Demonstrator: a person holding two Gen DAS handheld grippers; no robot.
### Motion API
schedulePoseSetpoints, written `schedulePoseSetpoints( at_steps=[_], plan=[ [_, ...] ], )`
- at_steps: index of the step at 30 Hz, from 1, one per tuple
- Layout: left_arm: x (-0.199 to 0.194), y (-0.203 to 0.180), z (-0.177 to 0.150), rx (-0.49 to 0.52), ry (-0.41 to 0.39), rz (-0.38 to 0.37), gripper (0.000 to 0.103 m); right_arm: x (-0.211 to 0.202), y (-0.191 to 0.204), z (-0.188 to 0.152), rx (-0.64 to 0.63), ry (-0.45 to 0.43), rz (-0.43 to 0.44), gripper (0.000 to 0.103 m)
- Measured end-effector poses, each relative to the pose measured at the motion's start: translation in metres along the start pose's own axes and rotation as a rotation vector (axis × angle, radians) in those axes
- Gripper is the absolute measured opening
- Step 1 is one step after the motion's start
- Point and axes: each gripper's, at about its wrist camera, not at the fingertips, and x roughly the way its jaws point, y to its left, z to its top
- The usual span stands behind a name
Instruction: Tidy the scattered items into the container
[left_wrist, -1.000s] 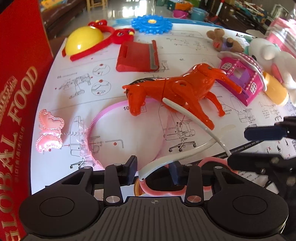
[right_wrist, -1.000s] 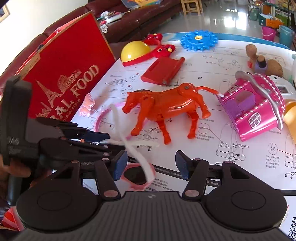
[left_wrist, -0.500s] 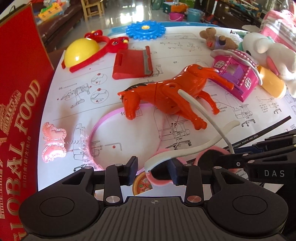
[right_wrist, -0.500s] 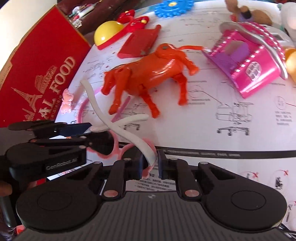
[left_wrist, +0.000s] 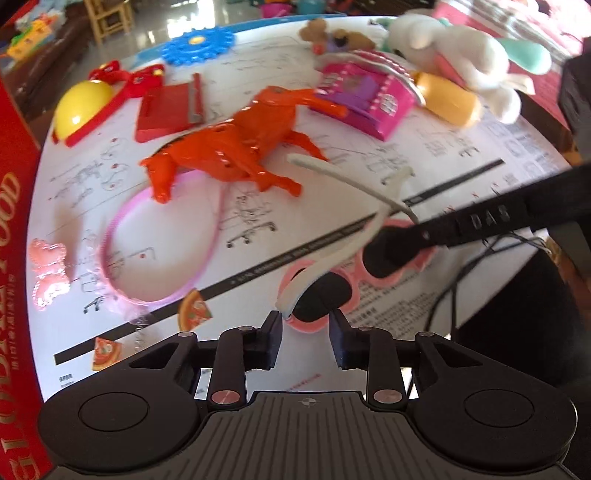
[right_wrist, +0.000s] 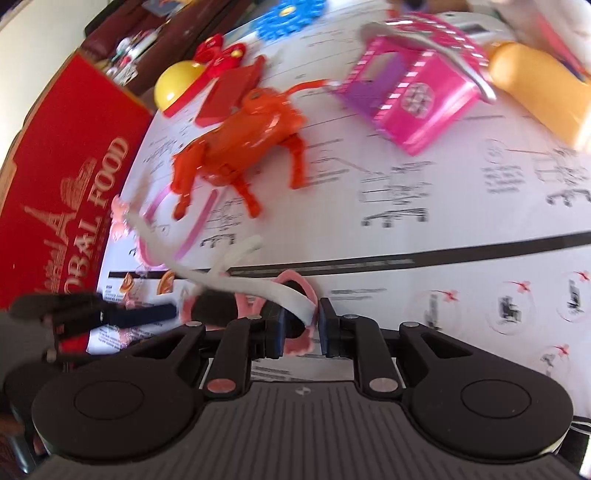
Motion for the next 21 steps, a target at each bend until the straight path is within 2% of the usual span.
schedulePoseSetpoints(
  at_steps=[1,2,4,5,7,11,14,15,16,17,18,21],
  plan=[
    [0.000,-0.001,0.000,0.004,-0.001,0.010,0.040,-0.001,-0.003,0.000,0.009,-0.001,0.001,0.020],
    [0.000,-0.001,0.002,0.001,-0.005,0.034,0.046,-0.001,-0.004,0.000,0.013,-0.002,0.002,0.020],
    [-0.003,0.003,0.004,-0.010,-0.022,0.094,0.048,-0.002,-0.003,0.000,0.006,-0.003,-0.004,0.020],
    [-0.004,0.005,0.007,-0.011,-0.031,0.119,0.052,-0.002,-0.002,-0.001,0.000,-0.003,-0.008,0.020],
    [-0.009,0.006,0.011,0.008,-0.058,0.138,0.057,-0.001,-0.001,-0.001,-0.004,0.001,-0.010,0.020],
    [-0.008,-0.010,0.017,0.115,-0.103,0.161,0.068,0.001,0.000,0.002,0.000,0.009,-0.008,0.020],
    [0.006,-0.027,0.019,0.232,-0.113,0.217,0.068,0.002,0.002,0.003,-0.001,0.014,-0.009,0.020],
    [0.012,-0.029,0.020,0.256,-0.101,0.236,0.061,0.003,0.003,0.003,0.000,0.016,-0.007,0.020],
    [0.018,-0.029,0.021,0.266,-0.084,0.240,0.049,0.003,0.003,0.003,0.001,0.018,-0.004,0.020],
    [0.022,-0.027,0.022,0.255,-0.066,0.229,0.027,0.002,0.003,0.003,0.003,0.020,-0.003,0.020],
    [0.024,-0.022,0.024,0.229,-0.043,0.203,0.016,0.002,0.002,0.003,0.005,0.020,-0.002,0.020],
    [0.024,-0.004,0.030,0.132,0.001,0.108,0.015,0.000,0.003,0.003,-0.008,0.005,-0.007,0.022]
  ],
)
